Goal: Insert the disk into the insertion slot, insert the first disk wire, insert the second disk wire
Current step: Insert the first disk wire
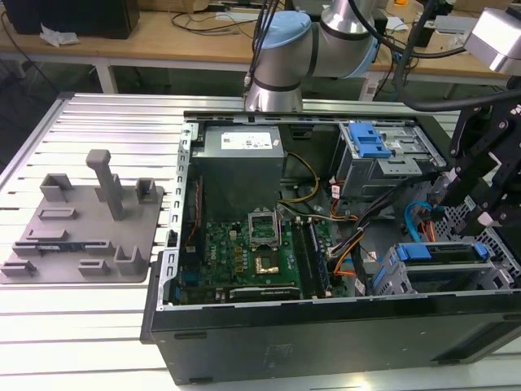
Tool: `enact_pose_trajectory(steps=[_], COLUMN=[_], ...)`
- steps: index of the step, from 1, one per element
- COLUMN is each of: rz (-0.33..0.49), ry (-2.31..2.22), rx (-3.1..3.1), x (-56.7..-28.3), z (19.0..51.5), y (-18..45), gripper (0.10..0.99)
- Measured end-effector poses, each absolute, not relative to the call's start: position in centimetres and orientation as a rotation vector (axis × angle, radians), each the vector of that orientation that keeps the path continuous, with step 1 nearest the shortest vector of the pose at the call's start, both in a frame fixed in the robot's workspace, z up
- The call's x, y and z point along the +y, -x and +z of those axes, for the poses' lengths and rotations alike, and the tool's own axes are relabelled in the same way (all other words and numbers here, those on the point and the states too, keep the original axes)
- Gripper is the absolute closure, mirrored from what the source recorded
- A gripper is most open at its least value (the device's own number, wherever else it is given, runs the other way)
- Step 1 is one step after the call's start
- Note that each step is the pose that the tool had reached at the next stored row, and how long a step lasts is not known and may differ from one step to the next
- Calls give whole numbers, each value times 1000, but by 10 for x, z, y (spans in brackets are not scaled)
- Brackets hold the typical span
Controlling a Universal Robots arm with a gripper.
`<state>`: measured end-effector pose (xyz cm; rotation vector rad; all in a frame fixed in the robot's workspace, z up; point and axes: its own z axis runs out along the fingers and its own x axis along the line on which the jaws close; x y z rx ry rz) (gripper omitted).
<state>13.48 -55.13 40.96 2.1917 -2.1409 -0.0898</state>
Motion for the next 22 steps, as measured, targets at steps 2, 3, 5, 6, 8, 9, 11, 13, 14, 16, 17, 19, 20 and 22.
enact_pose_trajectory(steps=[2,3,5,6,8,9,11,13,14,16,17,19,20,22], rz=[-90,-90,-90,-90,-82,-73,-44,89,135,198,215,257,266,300], ry=[-2192,-2192,-2192,-2192,-2188,-2183,-2178,-2216,-2219,-2194,-2185,-2163,-2158,-2138], rx=[-2141,-2141,-2141,-2141,-2138,-2134,-2132,-2176,-2179,-2153,-2143,-2119,-2113,-2093], x=[-551,-551,-551,-551,-547,-541,-528,-516,-513,-509,-507,-498,-494,-478], z=[410,410,410,410,409,409,409,409,410,409,409,409,408,408], y=[-135,-135,-135,-135,-135,-135,-135,-135,-134,-133,-133,-133,-133,-133], gripper=[651,651,651,651,651,651,651,651,651,651,651,651,651,651])
